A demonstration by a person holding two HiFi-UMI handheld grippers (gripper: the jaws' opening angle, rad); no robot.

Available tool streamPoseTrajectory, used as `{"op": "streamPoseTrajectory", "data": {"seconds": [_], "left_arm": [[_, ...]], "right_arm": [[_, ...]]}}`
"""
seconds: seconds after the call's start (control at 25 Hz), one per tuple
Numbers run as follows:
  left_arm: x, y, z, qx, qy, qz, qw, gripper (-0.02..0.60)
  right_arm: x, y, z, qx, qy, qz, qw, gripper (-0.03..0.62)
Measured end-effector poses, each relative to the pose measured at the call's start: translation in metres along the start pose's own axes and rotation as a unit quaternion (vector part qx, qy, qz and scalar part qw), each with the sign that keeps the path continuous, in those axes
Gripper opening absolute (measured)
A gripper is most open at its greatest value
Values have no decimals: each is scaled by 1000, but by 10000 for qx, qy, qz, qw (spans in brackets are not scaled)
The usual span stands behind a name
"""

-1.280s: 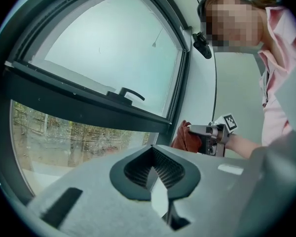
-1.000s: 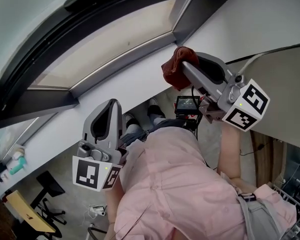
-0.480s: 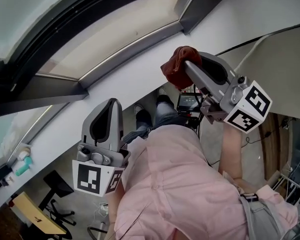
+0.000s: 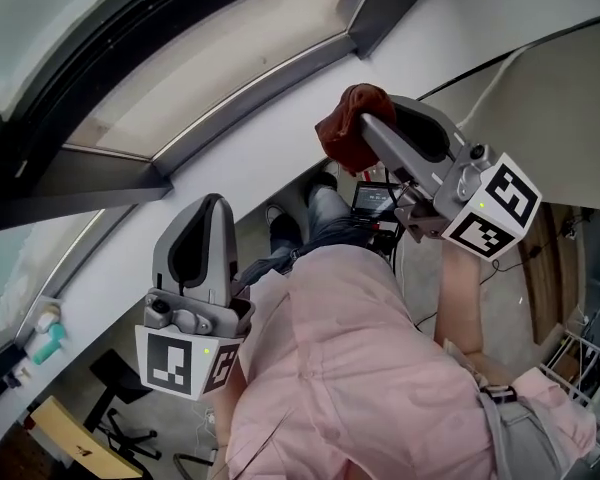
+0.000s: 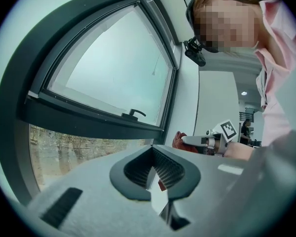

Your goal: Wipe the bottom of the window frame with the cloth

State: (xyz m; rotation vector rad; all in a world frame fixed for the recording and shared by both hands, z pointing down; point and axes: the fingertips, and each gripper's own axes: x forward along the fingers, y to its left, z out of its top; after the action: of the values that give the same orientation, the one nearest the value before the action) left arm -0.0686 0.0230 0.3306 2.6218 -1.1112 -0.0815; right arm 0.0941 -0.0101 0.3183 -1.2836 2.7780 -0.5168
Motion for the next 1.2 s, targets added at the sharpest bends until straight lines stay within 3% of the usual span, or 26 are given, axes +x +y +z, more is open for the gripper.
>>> {"op": "streamPoseTrajectory", "data": {"seconds": [0.36,1.2], "left_arm": [[0,-25,2,26,-79,-142,9999,-5],[1,-18,-6,-57,90,-115,9999,-5]], "right_arm": [[-22,9,-4,-60,-11,-67,10000,67],[-24,5,-9,91,-34,-162,9998,67]]}}
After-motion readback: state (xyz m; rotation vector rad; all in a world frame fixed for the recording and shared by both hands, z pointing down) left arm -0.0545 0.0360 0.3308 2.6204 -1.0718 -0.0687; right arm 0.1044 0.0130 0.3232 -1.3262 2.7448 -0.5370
